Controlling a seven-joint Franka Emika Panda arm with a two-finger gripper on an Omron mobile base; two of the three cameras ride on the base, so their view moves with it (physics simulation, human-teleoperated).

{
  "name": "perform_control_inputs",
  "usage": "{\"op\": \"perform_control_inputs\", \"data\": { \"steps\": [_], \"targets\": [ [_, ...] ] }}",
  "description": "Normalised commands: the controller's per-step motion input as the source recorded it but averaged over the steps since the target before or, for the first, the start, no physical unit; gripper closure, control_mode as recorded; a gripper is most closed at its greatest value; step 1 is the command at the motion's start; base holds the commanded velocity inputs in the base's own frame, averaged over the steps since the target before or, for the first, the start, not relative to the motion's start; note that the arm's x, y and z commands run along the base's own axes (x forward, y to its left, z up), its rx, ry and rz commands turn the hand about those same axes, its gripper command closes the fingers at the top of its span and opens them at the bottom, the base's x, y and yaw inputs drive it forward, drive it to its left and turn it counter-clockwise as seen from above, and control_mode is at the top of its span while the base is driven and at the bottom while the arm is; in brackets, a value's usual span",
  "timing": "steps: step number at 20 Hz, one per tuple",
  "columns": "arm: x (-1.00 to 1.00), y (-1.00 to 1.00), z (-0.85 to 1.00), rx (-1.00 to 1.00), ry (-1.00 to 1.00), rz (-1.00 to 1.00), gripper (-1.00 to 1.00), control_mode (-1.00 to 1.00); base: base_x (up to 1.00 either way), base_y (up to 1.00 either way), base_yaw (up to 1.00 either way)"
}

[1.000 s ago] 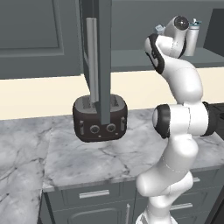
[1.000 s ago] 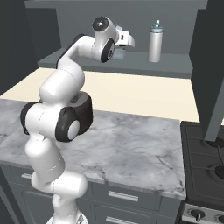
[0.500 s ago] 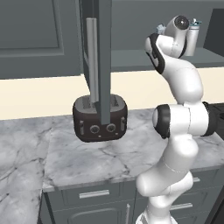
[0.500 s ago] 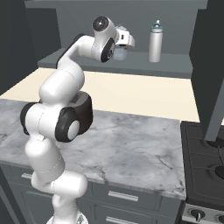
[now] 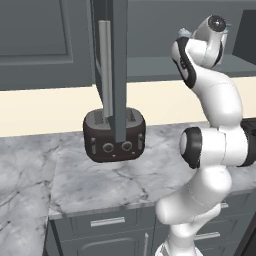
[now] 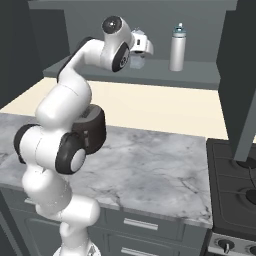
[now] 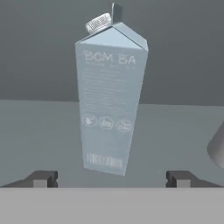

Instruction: Pick the milk, water bottle from the counter and place them in the open cabinet.

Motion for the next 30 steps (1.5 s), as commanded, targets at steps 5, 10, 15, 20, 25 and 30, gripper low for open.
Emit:
{"op": "perform_control_inputs", "data": {
  "steps": [5, 10, 15, 20, 25, 30],
  "targets": [
    [-0.83, 0.00, 0.00, 0.00, 0.00, 0.00, -1.00, -1.00, 0.00, 0.00, 0.00],
    [-0.88, 0.00, 0.00, 0.00, 0.00, 0.00, -1.00, -1.00, 0.00, 0.00, 0.00],
    [-0.93, 0.00, 0.00, 0.00, 0.00, 0.00, -1.00, -1.00, 0.00, 0.00, 0.00],
    [-0.96, 0.02, 0.04, 0.00, 0.00, 0.00, -1.00, -1.00, 0.00, 0.00, 0.00],
    [-0.99, 0.02, 0.09, 0.00, 0.00, 0.00, -1.00, -1.00, 0.00, 0.00, 0.00],
    [-1.00, 0.03, 0.03, 0.00, 0.00, 0.00, -1.00, -1.00, 0.00, 0.00, 0.00]
  ]
}}
